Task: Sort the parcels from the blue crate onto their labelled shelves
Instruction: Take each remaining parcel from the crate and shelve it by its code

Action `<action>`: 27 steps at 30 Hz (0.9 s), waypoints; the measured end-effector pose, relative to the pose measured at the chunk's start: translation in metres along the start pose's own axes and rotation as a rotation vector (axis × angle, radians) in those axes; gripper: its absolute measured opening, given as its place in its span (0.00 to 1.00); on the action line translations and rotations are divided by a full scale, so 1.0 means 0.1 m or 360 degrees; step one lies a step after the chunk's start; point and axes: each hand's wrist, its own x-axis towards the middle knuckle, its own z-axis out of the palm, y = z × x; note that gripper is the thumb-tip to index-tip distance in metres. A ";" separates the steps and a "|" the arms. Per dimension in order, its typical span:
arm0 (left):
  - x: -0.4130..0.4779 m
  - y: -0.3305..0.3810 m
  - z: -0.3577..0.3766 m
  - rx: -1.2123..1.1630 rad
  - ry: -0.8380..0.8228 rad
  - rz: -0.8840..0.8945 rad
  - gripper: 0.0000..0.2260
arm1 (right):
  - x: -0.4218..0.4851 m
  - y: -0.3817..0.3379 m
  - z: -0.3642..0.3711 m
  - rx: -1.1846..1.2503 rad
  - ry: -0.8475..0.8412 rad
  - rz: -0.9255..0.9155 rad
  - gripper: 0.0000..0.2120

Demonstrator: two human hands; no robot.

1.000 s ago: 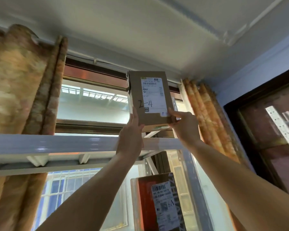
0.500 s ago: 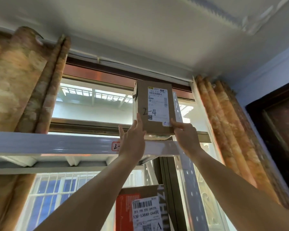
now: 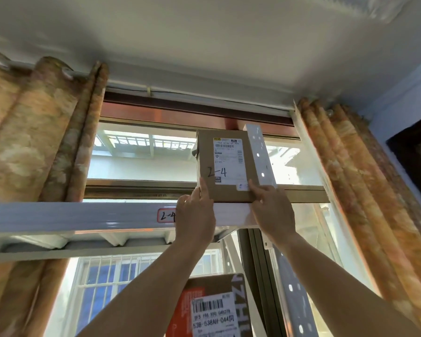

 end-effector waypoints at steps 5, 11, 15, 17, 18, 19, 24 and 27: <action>-0.05 0.07 0.00 0.0173 -0.0091 0.0002 0.31 | -0.10 0.02 0.03 -0.0157 -0.0075 -0.0080 0.26; -0.12 0.10 -0.03 0.0374 -0.0224 -0.0019 0.28 | -0.19 -0.06 -0.01 -0.0410 -0.0036 -0.0190 0.25; -0.12 0.05 -0.11 0.0362 -0.0276 0.0008 0.26 | -0.23 -0.19 -0.09 -0.0311 -0.0014 -0.0226 0.23; -0.09 0.00 -0.22 0.0401 -0.0277 0.0022 0.25 | -0.22 -0.35 -0.14 -0.0222 -0.0008 -0.0272 0.23; -0.07 -0.06 -0.30 0.0445 -0.0273 0.0024 0.25 | -0.22 -0.45 -0.15 -0.0191 -0.0014 -0.0298 0.24; -0.06 -0.14 -0.38 0.0494 -0.0260 0.0023 0.24 | -0.23 -0.57 -0.15 -0.0156 -0.0023 -0.0332 0.25; -0.02 -0.73 -1.03 0.0614 -0.0232 -0.0028 0.24 | -0.32 -1.38 -0.03 0.0080 -0.0243 -0.0499 0.29; -0.12 -1.26 -1.59 0.0698 -0.0331 -0.0036 0.23 | -0.51 -2.04 0.16 0.0269 -0.0437 -0.0624 0.27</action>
